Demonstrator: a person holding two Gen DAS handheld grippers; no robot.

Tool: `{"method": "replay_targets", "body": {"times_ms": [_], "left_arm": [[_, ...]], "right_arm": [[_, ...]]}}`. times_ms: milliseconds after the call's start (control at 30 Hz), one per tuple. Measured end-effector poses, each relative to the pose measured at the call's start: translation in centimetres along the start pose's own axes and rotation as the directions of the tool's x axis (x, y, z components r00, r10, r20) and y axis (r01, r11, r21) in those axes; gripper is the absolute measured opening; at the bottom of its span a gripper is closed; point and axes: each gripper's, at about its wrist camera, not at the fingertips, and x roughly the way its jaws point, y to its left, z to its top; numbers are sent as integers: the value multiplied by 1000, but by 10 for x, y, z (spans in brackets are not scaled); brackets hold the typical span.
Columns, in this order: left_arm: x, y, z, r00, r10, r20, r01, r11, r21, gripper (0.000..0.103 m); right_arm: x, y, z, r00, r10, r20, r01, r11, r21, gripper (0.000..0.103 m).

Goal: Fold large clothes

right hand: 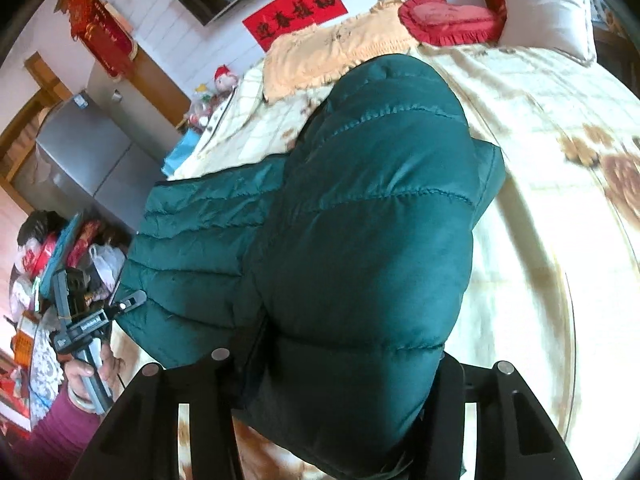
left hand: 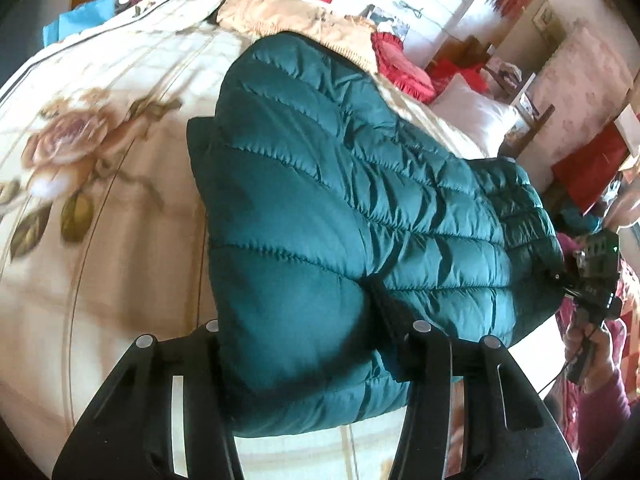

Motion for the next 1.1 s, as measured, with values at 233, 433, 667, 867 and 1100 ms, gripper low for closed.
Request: {"method": "replay_targets", "body": {"times_ms": [233,433,667,867,1100], "left_arm": [[-2,-2,-19,991,133,7,-132,989,-60,71],[-35,-30,-26,944,307,123,-308,951,-5,71],[-52,-63,-39,917,338,213,-349,937,15,71],[-53,-96,-49,917,322,234,-338,941,30,71],[-56,-117,-64,885,351,305,-381,923,44,71]], "right_arm": [[5,-11,-24,969,-247,9,247,969,19,90],[-35,22,-33,893,-436,114,441,897,-22,92],[-65,78,-53,881,-412,231,432,901,-45,92],[-57,133,-68,885,-352,306,388,919,-65,101],[-43,179,-88,864,-374,338,437,890,-133,101]]}}
